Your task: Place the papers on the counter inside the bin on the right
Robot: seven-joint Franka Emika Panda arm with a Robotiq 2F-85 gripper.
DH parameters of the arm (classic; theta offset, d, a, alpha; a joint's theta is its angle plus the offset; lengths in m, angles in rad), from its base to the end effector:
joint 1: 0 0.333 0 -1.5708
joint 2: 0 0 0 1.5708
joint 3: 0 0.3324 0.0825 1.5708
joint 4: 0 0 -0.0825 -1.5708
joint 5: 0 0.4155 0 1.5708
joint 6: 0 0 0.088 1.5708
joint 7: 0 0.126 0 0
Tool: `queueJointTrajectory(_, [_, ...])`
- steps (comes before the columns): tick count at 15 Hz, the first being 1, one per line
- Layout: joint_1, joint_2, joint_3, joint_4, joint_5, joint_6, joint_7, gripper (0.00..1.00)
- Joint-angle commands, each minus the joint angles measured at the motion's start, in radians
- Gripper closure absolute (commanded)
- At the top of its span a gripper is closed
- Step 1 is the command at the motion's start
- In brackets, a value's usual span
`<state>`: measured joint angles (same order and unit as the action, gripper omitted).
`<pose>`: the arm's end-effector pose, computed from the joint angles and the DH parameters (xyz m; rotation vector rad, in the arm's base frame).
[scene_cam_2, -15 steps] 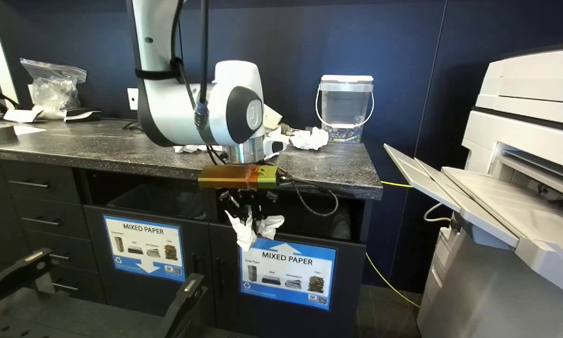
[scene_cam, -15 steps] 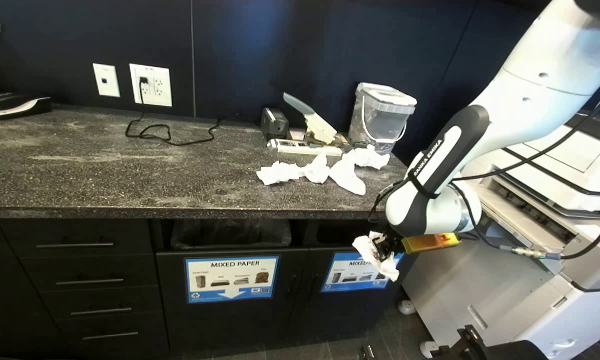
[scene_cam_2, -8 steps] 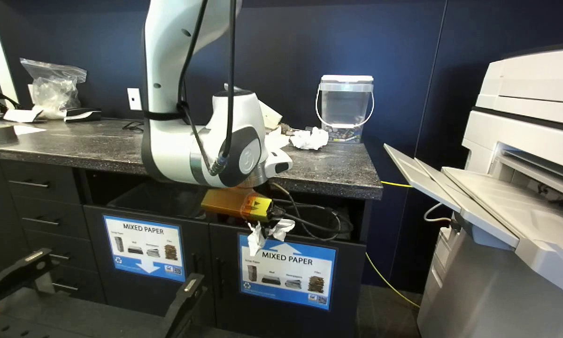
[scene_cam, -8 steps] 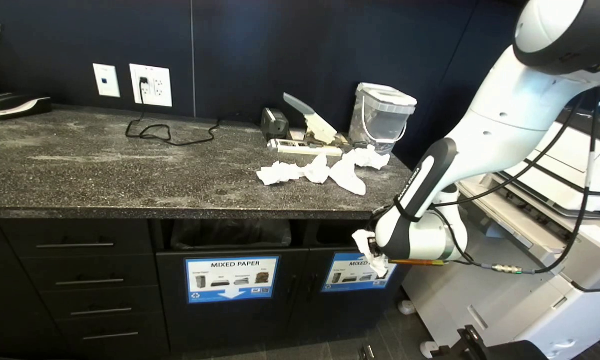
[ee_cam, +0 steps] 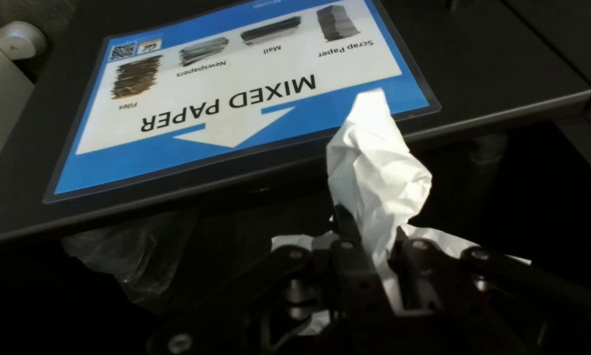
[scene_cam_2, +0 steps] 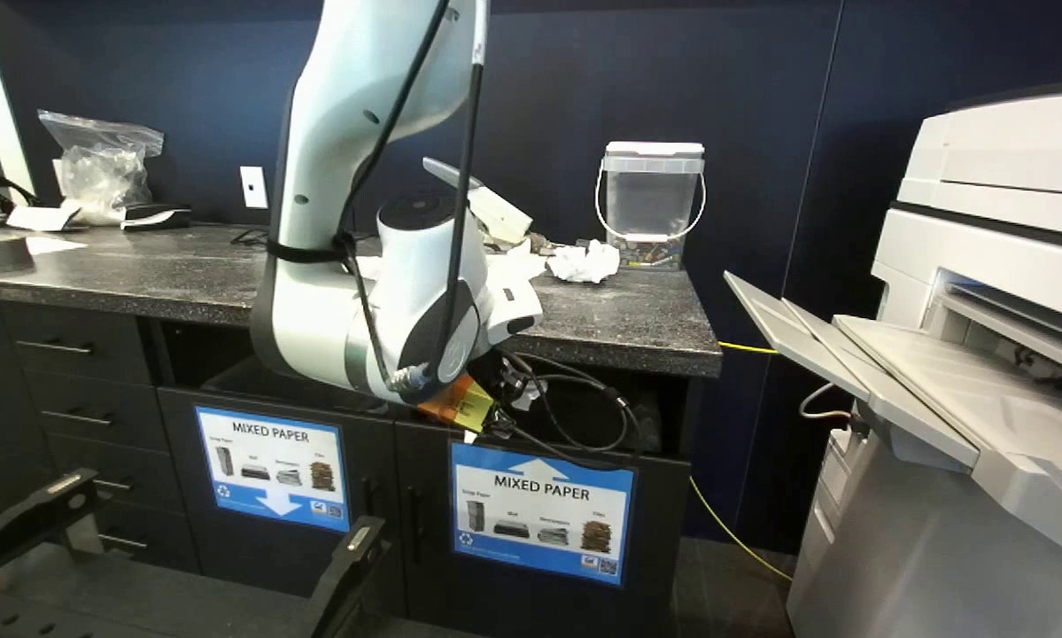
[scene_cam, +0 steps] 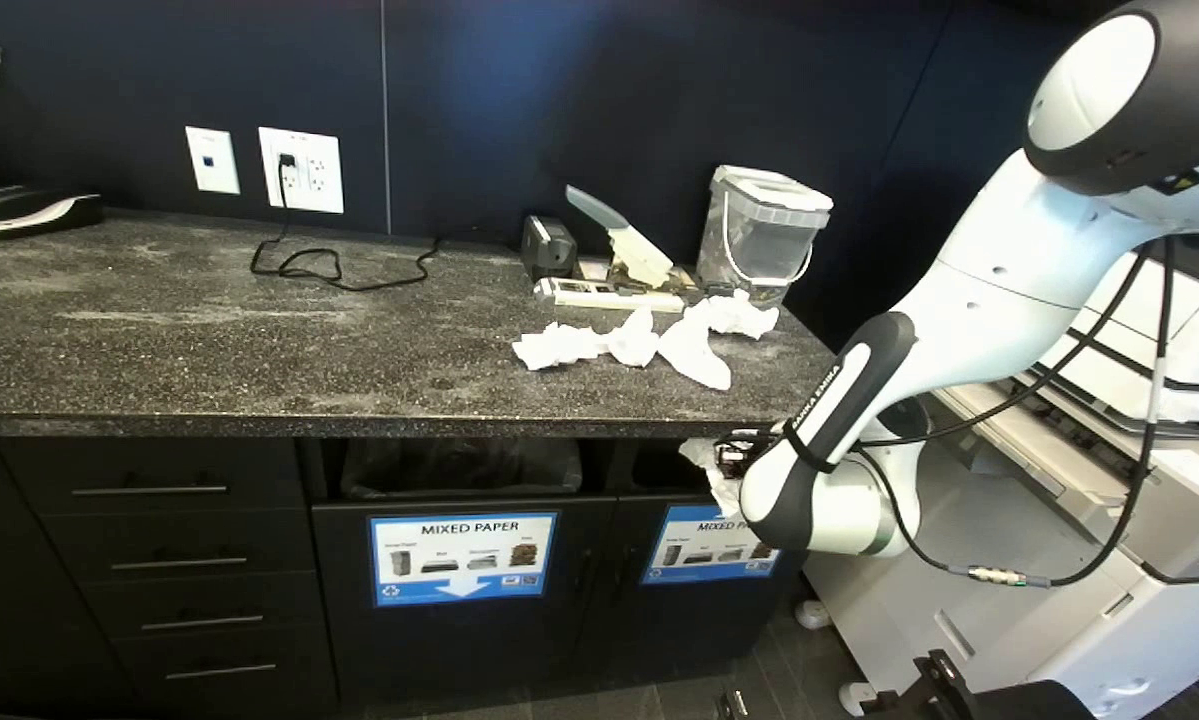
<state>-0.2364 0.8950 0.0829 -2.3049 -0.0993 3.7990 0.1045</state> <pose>0.5105 -0.0588 0.0051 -2.9125 0.3092 -0.9169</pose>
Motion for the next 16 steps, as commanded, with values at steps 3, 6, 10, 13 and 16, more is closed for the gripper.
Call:
queueJointTrajectory(3, [-0.065,0.172,0.017,0.113,-0.110,0.215,0.038,0.85])
queueJointTrajectory(6, [-0.077,0.241,0.016,0.182,-0.128,0.275,0.061,0.85])
queueJointTrajectory(10, [-0.070,0.319,0.016,0.289,-0.119,0.300,0.084,0.85])
queueJointTrajectory(13, [-0.069,0.377,0.022,0.375,-0.120,0.299,0.105,0.85])
queueJointTrajectory(16, [-0.057,0.424,0.024,0.456,-0.112,0.286,0.111,0.85])
